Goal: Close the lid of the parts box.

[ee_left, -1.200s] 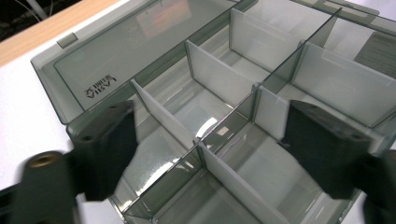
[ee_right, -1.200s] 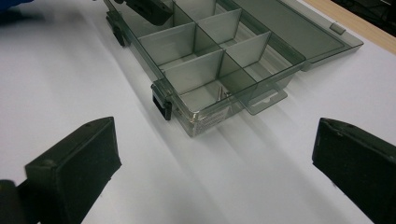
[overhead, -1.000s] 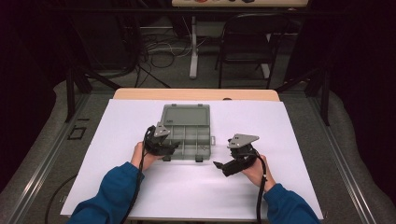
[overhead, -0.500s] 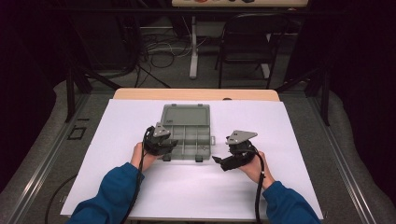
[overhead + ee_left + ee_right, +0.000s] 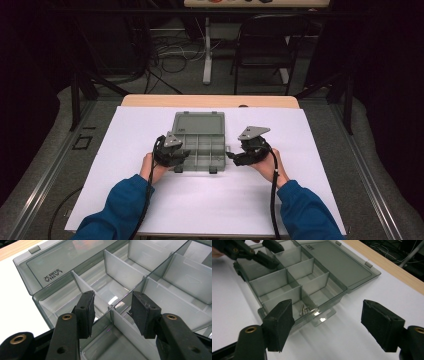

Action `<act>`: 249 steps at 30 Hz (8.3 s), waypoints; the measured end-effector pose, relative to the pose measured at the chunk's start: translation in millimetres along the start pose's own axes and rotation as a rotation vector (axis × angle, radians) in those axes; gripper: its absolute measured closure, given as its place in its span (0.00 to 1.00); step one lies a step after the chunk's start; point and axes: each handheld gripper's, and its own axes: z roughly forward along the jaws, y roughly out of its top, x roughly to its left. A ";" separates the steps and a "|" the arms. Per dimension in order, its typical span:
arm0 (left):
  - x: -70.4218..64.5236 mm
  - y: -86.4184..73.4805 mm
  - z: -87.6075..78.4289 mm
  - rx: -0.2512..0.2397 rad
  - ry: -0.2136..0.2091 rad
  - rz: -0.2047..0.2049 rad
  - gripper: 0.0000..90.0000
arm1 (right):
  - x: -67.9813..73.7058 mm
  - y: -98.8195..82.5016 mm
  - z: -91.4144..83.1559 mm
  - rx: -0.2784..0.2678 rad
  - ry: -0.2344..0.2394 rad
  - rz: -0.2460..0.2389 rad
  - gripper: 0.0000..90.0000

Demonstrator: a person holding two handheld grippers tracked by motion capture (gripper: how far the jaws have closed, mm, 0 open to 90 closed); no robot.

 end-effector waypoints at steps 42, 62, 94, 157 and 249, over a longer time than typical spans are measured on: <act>0.4 -0.9 -0.1 -0.010 -0.003 -0.003 0.60 | -52.4 44.2 65.4 0.112 -0.050 -0.029 1.00; 0.5 -1.1 -0.2 -0.009 -0.004 -0.004 0.60 | -62.6 26.8 104.2 0.250 -0.064 0.014 1.00; -0.2 -1.3 -0.1 -0.013 0.000 0.010 0.63 | -60.8 16.0 121.1 0.297 -0.054 0.059 1.00; 0.4 -2.4 -0.7 -0.023 -0.006 0.008 0.63 | -67.2 18.7 112.4 0.099 -0.115 0.063 1.00; 86.0 54.6 -41.2 -0.236 0.091 -0.072 0.44 | -60.5 27.1 79.2 -0.076 -0.117 -0.077 1.00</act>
